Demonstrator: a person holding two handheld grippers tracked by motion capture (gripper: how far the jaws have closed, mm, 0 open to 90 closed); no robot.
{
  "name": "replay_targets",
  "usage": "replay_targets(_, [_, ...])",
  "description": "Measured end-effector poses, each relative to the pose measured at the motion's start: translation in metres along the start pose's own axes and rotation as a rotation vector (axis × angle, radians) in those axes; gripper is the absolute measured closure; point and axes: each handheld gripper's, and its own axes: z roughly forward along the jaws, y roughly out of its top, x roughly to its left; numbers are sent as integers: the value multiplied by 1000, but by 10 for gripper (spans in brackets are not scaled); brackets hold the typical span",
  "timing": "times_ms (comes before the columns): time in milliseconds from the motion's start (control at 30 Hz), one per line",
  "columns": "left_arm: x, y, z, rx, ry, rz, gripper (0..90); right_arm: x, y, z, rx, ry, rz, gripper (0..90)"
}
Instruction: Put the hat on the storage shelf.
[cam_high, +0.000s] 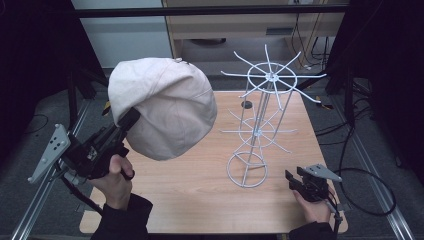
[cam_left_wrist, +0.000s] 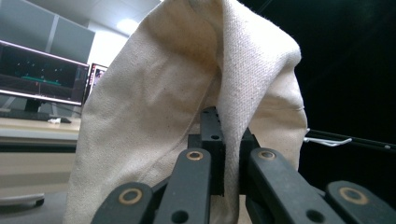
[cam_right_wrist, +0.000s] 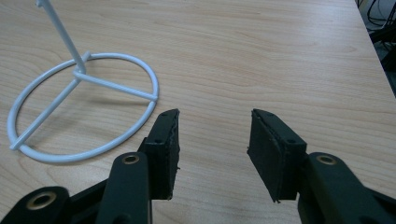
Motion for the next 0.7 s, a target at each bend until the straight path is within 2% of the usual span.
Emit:
replay_targets(100, [-3,2,4,-10,-9,-1,889,0,0,0,1,3,4,531])
replay_targets(433, [-9,6,21,-38,-50,-44,889,-1,0,0,0,2,1,532])
replay_targets(700, [-14,7,29,-53,-74,-56,889,-1,0,0,0,3,4,532])
